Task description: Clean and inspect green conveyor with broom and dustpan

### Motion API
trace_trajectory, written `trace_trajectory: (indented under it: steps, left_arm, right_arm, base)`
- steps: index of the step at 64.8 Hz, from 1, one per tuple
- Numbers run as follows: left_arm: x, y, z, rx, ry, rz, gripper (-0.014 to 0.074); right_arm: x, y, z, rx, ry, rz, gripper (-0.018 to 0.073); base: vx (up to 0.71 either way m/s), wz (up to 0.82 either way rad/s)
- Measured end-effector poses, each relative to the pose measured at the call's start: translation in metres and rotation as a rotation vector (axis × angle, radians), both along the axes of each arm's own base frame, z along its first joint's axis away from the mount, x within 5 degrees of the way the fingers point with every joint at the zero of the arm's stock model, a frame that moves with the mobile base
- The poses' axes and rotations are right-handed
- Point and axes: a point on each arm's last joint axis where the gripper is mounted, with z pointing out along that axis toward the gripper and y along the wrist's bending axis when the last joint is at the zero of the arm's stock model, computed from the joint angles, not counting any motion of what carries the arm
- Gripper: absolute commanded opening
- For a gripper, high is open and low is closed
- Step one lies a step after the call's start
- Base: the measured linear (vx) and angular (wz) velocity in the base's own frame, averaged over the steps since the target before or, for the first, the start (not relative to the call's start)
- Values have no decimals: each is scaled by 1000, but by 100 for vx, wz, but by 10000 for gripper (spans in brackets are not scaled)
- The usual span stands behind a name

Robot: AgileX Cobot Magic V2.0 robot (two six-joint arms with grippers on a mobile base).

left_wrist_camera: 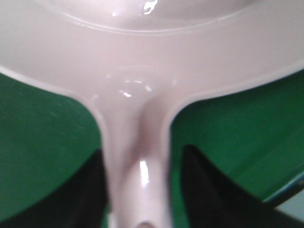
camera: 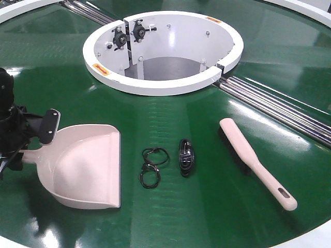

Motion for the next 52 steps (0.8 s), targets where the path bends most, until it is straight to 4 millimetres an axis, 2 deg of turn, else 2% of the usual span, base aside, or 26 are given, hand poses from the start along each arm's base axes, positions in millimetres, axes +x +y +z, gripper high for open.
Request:
trace_trajectory:
  steps: [4,14,24,35,52]
  left_arm:
    - [1,0,2,-2,-3,2,-8]
    - [3,-7,21,-7,-29,-9,-8]
    - [7,-28,41,-62,-95,-40,-8]
    - [3,-48,39,-38,-74,-44,-8]
    - [4,-51,31,8,-39,-15,-8]
  right_arm:
    - [0,0,0,0,0,0,-8]
    - [0,0,0,0,0,0,-8]
    - [0,0,0,0,0,0,-8]
    - [0,0,0,0,0,0,-8]
    - [0,0,0,0,0,0,-8]
  base:
    - [0,0]
    - [0,0]
    - [0,0]
    - [0,0]
    - [0,0]
